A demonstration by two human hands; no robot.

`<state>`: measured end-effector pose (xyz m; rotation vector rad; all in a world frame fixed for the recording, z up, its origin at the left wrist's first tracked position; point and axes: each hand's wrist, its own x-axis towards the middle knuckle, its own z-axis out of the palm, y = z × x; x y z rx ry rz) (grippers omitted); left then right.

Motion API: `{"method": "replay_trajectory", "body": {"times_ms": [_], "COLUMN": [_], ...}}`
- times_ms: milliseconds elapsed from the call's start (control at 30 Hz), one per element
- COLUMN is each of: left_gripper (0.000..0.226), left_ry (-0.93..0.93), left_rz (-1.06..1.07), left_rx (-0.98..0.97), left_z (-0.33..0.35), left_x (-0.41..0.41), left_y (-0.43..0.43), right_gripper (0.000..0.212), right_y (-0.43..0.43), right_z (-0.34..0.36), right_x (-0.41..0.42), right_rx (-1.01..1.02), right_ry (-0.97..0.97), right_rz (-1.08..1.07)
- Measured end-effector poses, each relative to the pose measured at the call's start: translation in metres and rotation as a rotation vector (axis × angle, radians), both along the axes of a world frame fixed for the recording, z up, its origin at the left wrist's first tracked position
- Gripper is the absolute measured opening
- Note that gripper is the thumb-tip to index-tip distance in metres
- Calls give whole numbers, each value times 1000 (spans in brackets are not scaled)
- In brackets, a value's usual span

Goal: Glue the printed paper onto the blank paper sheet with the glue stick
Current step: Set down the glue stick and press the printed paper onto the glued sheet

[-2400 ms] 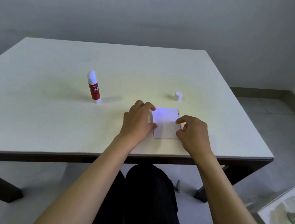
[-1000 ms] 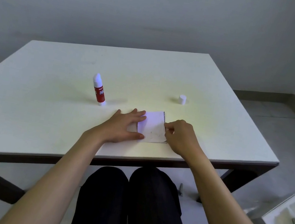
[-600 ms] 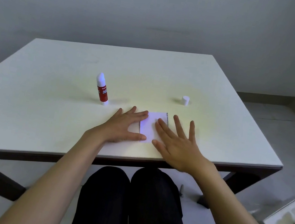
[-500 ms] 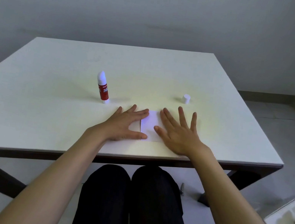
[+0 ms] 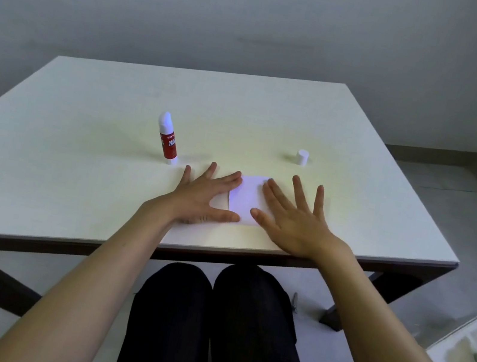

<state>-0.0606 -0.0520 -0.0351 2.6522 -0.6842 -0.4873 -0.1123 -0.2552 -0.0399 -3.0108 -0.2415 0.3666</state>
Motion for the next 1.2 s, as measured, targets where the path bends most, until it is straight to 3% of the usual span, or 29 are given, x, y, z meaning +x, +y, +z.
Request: {"method": "replay_trajectory", "body": {"times_ms": [200,433,533,700,800,900,1100,1200], "left_gripper": [83,85,88,91,91,91,94,94], "left_ry": [-6,-14,-15,-33,-17,-18,-3,-4], "left_rz": [-14,-19,-24,-43,-41,-43,-47,-46], "left_rx": [16,18,39,79,63,74,35,49], "left_z": [-1,-3,0,1,2,1,0,0], "left_x": [4,3,2,3,4,4,4,5], "left_y": [1,2,0,0,1,2,1,2], "right_gripper": [98,72,77,81,69,70,75,68], "right_y": [14,-1,8,27,10,9,28,11], "right_z": [-3,1,3,0,7,8,0,2], "right_x": [-62,11,17,-26,6,30,-13,13], "right_rx": [32,46,11,45,43,-9,59,2], "right_ry": [-135,35,16,-40,35,18,-53,-42], "right_rz": [101,7,4,215,158,80,266,175]}}
